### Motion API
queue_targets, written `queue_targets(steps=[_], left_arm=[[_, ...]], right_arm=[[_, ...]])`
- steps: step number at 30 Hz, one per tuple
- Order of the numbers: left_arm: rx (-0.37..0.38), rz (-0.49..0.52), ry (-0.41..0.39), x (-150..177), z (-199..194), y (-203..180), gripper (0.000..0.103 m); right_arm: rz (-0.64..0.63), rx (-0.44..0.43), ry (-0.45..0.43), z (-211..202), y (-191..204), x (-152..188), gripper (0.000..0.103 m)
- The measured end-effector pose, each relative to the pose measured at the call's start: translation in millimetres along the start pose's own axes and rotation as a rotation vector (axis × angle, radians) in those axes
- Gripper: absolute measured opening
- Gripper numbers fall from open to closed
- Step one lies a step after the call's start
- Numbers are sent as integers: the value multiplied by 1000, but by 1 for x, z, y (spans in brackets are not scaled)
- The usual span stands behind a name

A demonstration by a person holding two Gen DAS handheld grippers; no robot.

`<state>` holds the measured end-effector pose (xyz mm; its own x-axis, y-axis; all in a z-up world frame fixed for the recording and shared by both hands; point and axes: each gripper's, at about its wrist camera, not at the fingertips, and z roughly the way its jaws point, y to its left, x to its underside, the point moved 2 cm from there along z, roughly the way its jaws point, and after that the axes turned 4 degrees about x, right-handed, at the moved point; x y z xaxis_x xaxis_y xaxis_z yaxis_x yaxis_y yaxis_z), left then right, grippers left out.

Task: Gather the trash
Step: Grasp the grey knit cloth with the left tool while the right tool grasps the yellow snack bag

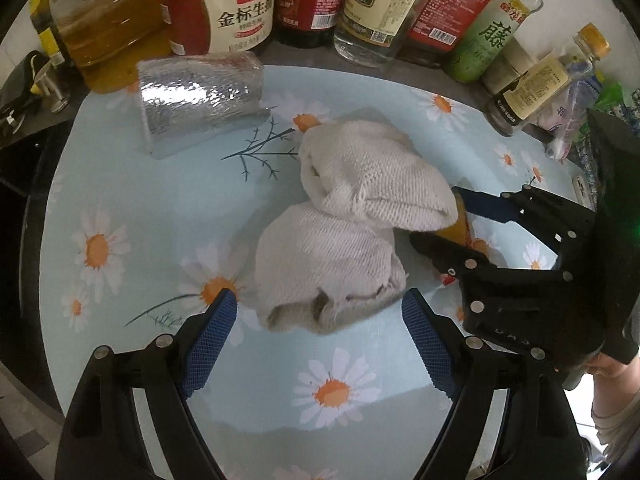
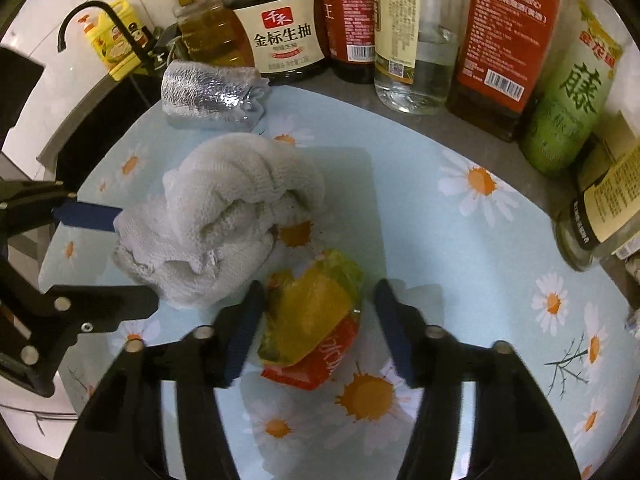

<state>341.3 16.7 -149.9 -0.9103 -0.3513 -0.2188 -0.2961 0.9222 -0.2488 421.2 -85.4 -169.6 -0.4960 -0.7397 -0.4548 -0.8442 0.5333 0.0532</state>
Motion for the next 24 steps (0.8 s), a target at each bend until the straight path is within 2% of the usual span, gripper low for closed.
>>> queue_targets(steps=[14, 15, 19, 24], left_arm=[[-39, 31, 12, -11, 20, -8, 81], [-37, 34, 11, -10, 20, -8, 79], [-46, 34, 16, -9, 25, -12, 62], [-47, 41, -3, -8, 19, -12, 50]], right_arm=[[23, -19, -40, -16, -15, 13, 50], [28, -20, -42, -18, -16, 14, 50], [47, -24, -46, -22, -18, 21, 50], [66, -29, -57, -29, -15, 26, 50]])
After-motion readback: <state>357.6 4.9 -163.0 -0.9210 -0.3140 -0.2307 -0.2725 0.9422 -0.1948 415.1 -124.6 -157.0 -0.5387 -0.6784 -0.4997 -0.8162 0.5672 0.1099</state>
